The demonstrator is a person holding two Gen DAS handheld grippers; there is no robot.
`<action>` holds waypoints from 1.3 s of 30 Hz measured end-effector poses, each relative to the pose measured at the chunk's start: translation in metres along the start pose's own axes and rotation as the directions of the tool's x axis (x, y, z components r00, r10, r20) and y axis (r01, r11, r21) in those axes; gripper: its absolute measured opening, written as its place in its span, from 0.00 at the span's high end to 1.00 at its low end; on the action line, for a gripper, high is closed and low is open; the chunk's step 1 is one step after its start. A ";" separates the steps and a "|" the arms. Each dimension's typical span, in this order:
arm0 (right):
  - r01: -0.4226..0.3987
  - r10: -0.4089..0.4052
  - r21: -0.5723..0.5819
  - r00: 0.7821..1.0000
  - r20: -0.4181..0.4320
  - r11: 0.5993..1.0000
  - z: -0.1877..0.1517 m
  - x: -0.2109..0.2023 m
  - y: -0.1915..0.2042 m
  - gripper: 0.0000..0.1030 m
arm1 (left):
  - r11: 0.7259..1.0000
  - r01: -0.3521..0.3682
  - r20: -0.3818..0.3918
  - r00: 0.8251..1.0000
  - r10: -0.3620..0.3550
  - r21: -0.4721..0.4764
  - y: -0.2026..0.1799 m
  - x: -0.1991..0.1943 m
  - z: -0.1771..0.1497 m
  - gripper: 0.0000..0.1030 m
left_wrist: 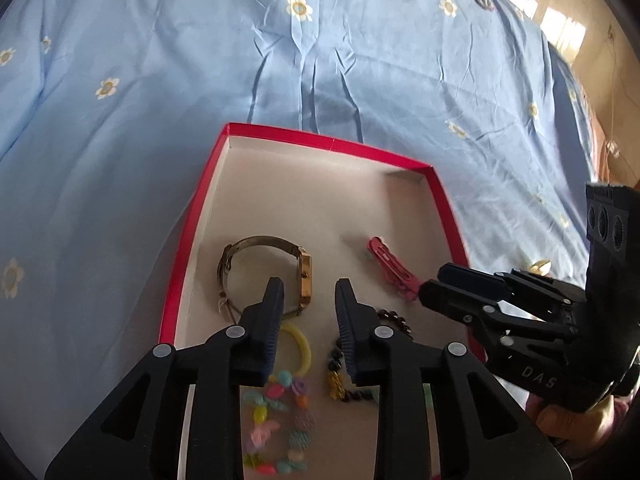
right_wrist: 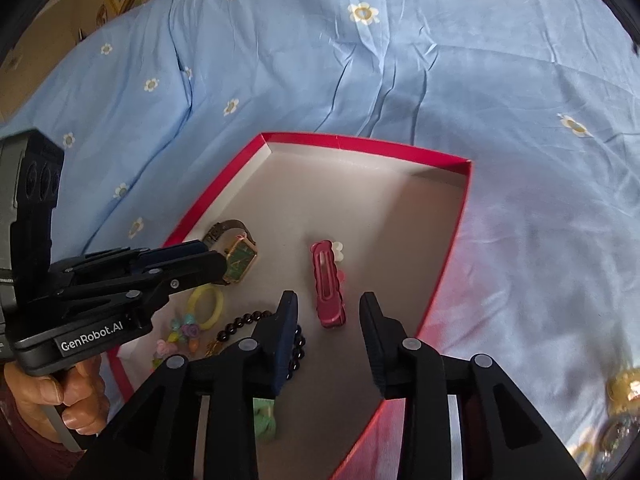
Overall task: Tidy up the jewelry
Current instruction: 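Move both open tools back over the remaining jewelry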
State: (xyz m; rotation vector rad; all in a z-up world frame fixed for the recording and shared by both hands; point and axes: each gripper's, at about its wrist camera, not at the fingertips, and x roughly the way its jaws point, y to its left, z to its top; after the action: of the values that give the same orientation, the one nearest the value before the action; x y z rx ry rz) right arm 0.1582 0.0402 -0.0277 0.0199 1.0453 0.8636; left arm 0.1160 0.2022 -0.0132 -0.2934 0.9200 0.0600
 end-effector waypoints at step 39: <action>0.195 -0.246 0.302 0.959 0.141 0.933 -0.131 -0.198 -0.123 0.54 | 0.969 0.222 -0.066 0.974 -0.216 0.105 -0.138 -0.044 -0.067 0.52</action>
State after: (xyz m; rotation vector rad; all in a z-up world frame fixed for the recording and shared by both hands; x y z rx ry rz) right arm 0.0916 -0.2168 0.0012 0.2157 0.9763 0.4910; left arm 0.0617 0.0544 0.0139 -0.2919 0.9361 -0.2033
